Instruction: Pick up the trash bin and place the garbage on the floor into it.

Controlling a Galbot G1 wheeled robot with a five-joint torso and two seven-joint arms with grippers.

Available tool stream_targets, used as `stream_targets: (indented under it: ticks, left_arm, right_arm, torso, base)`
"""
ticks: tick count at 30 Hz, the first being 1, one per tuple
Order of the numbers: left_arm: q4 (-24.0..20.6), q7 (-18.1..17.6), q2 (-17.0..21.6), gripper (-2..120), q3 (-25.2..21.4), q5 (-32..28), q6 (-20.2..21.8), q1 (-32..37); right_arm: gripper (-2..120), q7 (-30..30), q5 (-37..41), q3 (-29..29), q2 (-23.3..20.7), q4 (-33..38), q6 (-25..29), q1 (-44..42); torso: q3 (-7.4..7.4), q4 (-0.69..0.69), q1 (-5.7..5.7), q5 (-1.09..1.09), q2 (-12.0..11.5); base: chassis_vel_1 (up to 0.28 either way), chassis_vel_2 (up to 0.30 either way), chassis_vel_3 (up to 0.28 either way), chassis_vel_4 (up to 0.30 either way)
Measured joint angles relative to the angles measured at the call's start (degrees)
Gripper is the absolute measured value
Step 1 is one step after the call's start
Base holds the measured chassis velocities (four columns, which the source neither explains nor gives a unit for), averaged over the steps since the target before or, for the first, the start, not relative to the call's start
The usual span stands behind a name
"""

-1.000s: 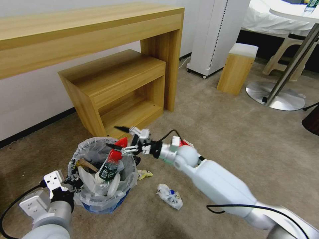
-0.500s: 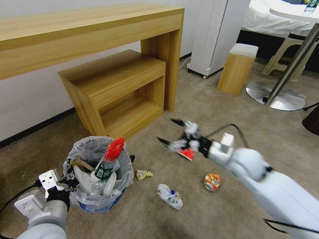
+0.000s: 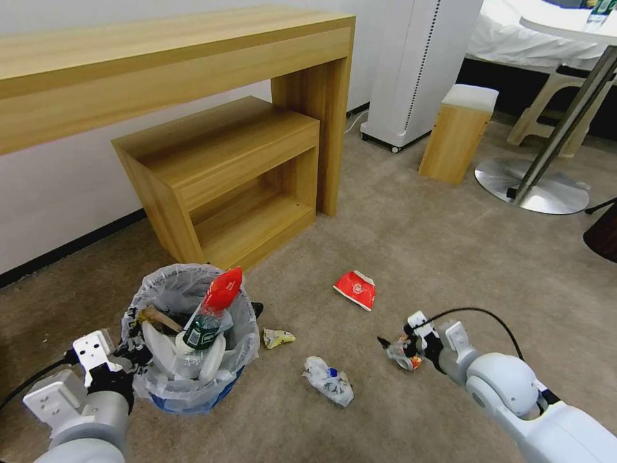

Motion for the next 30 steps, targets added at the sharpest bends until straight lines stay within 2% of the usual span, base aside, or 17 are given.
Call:
stream_targets:
  ticks: [2, 3, 5, 6, 9, 14, 17, 23, 30]
  left_arm:
    - [0.0, 0.0, 0.3, 1, -0.4, -0.6, 0.0, -0.1]
    - [0.0, 0.0, 0.3, 1, -0.4, -0.6, 0.0, -0.1]
    - [0.0, 0.0, 0.3, 1, -0.4, -0.7, 0.0, -0.3]
    - [0.0, 0.0, 0.3, 1, -0.4, -0.7, 0.0, -0.3]
    - [0.0, 0.0, 0.2, 1, -0.1, -0.7, 0.0, -0.4]
    - [0.1, 0.0, 0.1, 1, 0.0, -0.6, -0.1, -0.7]
    - [0.3, 0.0, -0.2, 1, 0.4, -0.4, -0.1, -0.9]
    - [0.0, 0.0, -0.4, 1, 0.7, -0.2, -0.1, -0.5]
    - [0.0, 0.0, -0.8, 1, 0.5, 0.1, -0.1, -0.2]
  right_arm:
    - [100, -4.8, -3.1, 0.6, 0.2, -2.5, 4.7, 0.0]
    - [100, -4.8, -3.1, 0.6, 0.2, -2.5, 4.7, 0.0]
    - [100, -11.2, -7.6, 1.9, 0.5, -5.2, 10.7, -0.1]
    - [100, -11.2, -7.6, 1.9, 0.5, -5.2, 10.7, -0.1]
    - [100, -16.2, -11.1, 4.1, 0.7, -7.4, 14.8, -1.6]
    - [100, -19.0, -12.9, 6.2, 0.8, -9.2, 18.0, -2.9]
    - [100, -22.7, -16.1, 7.6, 2.1, -13.6, 23.6, -2.5]
    - [100, -25.6, -18.5, 7.6, 4.3, -18.1, 25.7, 0.0]
    - [100, -27.0, -19.2, 5.4, 6.2, -21.3, 23.4, 3.9]
  torso:
    - [0.0, 0.0, 0.0, 0.0, 0.0]
    - [0.0, 0.0, 0.0, 0.0, 0.0]
    - [0.0, 0.0, 0.0, 0.0, 0.0]
    - [0.0, 0.0, 0.0, 0.0, 0.0]
    - [0.0, 0.0, 0.0, 0.0, 0.0]
    - [0.0, -0.01, 0.0, 0.0, 0.0]
    - [0.0, -0.01, 0.0, 0.0, 0.0]
    - [0.0, 0.0, 0.0, 0.01, 0.0]
    - [0.0, 0.0, 0.0, 0.0, 0.0]
  base:
    - [0.0, 0.0, 0.0, 0.0]
    - [0.0, 0.0, 0.0, 0.0]
    - [0.0, 0.0, 0.0, 0.0]
    - [0.0, 0.0, 0.0, 0.0]
    - [0.0, 0.0, 0.0, 0.0]
    - [0.0, 0.0, 0.0, 0.0]
    - [0.0, 0.0, 0.0, 0.0]
    - [0.0, 0.0, 0.0, 0.0]
    - [0.0, 0.0, 0.0, 0.0]
